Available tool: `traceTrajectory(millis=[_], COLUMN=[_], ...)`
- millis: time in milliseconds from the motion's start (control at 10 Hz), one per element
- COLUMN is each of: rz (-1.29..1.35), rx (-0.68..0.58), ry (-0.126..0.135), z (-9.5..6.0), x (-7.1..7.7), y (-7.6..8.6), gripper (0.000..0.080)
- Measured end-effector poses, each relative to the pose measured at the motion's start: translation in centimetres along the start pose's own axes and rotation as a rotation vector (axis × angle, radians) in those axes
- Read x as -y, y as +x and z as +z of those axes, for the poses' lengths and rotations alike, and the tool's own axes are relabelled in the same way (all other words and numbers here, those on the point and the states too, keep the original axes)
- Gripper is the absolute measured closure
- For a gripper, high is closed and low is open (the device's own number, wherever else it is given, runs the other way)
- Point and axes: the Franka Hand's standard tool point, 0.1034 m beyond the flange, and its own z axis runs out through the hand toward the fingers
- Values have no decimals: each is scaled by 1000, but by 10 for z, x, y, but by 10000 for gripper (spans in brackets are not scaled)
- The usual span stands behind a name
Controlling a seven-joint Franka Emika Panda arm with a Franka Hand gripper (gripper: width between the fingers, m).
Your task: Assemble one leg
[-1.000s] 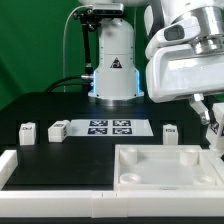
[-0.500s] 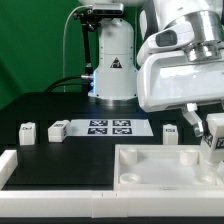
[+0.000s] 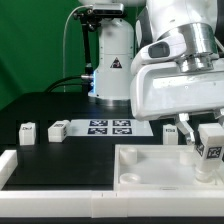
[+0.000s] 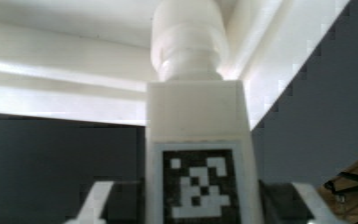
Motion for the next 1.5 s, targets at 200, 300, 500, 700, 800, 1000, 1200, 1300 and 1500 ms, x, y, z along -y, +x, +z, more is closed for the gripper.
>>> traceTrajectory(millis=[200,300,500,700,800,1000,1200,1300,1500], rz=[0,0,2,4,3,4,3,3,4], rx=[-6,-9,-21,-54,-57,-65,-51,-39,-24], ry=[0,0,-1,-6,-7,-8,-7,-5,-2], z=[2,2,6,6,7,6,6,6,8], x=[1,1,2,2,2,0,0,0,1], y=[-1,-3,-10,-13,-15,-17,-18,-17,-20], gripper=[508,508,508,508,508,508,508,508,428])
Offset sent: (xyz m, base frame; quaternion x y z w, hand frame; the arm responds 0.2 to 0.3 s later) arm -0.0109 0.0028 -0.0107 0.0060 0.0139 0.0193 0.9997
